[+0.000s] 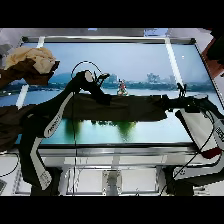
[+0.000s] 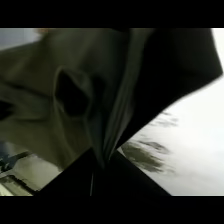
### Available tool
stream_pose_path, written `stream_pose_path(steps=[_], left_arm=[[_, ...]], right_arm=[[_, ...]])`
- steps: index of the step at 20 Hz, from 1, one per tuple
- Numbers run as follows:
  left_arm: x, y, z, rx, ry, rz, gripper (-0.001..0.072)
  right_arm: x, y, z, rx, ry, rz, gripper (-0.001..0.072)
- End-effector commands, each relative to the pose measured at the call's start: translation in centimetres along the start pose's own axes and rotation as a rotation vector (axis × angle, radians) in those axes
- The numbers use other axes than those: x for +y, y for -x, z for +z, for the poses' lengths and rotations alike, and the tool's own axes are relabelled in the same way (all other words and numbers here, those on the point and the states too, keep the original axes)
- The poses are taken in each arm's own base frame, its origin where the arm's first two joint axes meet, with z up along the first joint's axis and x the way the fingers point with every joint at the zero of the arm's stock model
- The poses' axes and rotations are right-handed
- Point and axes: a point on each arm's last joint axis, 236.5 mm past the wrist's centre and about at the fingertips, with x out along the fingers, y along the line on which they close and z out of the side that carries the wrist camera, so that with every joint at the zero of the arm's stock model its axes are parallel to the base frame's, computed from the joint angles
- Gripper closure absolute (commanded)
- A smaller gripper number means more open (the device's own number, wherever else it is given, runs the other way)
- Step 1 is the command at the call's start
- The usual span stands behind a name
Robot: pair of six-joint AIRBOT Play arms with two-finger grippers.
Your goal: Fold the shirts.
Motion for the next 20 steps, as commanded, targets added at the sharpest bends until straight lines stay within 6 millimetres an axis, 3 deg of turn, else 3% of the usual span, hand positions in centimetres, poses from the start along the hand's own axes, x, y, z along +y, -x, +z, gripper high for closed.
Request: stream_pose_path(steps=[1, 3, 6, 9, 12, 15, 17, 20], left_arm=[[0.1, -0.8, -0.4, 0.022, 0.001, -0.001, 0.0529], [-0.1, -1.2, -0.3, 0.018, 0.000, -0.005, 0.0529], [-0.5, -1.6, 0.5, -0.013, -0.003, -0.008, 0.0570], [-1.5, 0.3, 2.3, -0.062, -0.015, -0.034, 0.0572], [-2.9, 5.9, 4.5, -0.122, -0.074, -0.046, 0.0572], [-3.3, 13.5, 5.6, -0.215, -0.117, -0.027, 0.0572], [-2.9, 18.9, 5.8, -0.317, -0.114, 0.004, 0.0572], [-2.1, 27.0, 5.0, -0.468, -0.102, 0.060, 0.0572]], right_arm=[[5.9, 2.7, 1.6, -0.002, 0.081, 0.096, 0.0683], [8.3, 3.7, 2.2, 0.004, 0.133, 0.104, 0.0683], [11.5, 3.4, 1.7, 0.045, 0.179, 0.126, 0.0683], [14.7, 2.4, 1.2, 0.072, 0.241, 0.137, 0.0683], [18.5, 1.9, 1.0, 0.078, 0.296, 0.154, 0.0684], [22.5, 1.0, 0.8, 0.063, 0.330, 0.173, 0.0684], [25.5, -0.7, 0.4, 0.032, 0.343, 0.189, 0.0684], [29.4, -5.1, -0.9, -0.033, 0.353, 0.180, 0.0684]])
